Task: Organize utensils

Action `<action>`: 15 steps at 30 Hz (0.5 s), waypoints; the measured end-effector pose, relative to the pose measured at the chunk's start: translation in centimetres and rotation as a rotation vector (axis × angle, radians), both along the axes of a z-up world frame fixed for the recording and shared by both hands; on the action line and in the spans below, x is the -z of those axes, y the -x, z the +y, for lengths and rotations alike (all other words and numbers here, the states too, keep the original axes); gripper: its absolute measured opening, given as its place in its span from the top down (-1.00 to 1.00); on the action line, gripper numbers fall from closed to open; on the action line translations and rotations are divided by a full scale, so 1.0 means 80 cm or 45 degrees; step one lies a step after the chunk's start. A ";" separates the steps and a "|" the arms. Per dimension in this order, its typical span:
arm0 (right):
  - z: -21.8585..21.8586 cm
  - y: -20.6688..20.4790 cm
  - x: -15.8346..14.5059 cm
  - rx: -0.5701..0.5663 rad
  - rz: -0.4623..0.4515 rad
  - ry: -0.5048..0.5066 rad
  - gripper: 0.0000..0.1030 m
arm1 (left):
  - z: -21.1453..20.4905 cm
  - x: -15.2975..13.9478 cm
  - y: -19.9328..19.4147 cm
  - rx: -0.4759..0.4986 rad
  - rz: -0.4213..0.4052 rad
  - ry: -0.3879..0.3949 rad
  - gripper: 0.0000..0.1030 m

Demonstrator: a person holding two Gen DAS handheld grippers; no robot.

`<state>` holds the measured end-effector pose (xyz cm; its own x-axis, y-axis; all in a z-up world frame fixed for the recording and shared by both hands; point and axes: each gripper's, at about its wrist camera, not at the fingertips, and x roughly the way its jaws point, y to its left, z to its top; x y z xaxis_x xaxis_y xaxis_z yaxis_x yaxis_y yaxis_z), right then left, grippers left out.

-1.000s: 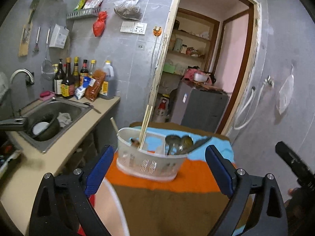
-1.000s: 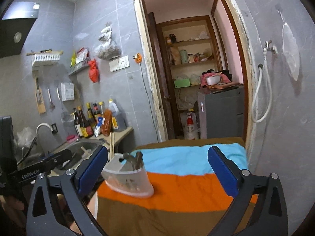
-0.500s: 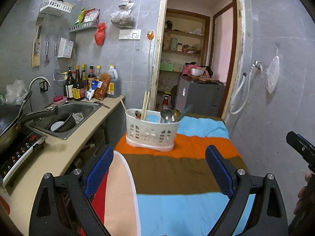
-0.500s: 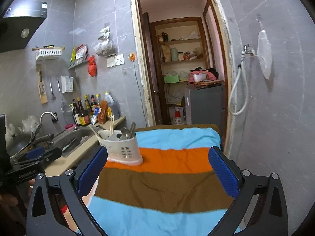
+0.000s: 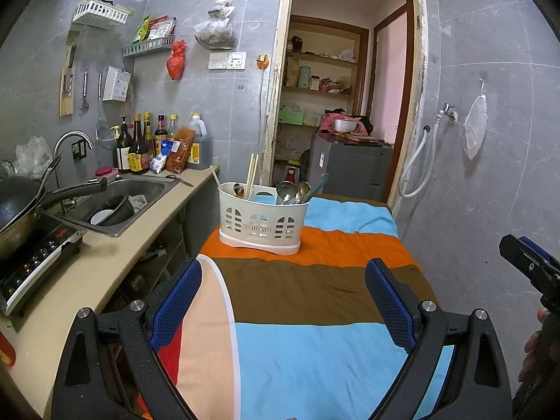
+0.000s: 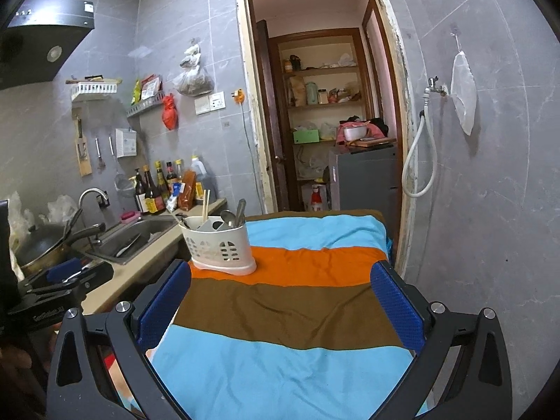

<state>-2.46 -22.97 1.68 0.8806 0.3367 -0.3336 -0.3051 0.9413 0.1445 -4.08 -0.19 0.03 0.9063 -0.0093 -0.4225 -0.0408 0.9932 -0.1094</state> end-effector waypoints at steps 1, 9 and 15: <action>0.000 -0.001 0.001 -0.003 0.002 0.000 -1.00 | -0.001 0.000 0.000 -0.003 0.001 0.000 -0.78; -0.002 -0.004 0.003 -0.018 0.011 0.002 -1.00 | 0.001 0.002 0.001 -0.021 0.009 0.007 -0.78; -0.001 -0.004 0.003 -0.018 0.012 0.002 -1.00 | 0.002 0.002 0.000 -0.022 0.012 0.006 -0.78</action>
<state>-2.14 -23.04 1.43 0.8725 0.3482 -0.3428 -0.3167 0.9372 0.1459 -4.05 -0.03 -0.15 0.9024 0.0044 -0.4308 -0.0590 0.9918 -0.1135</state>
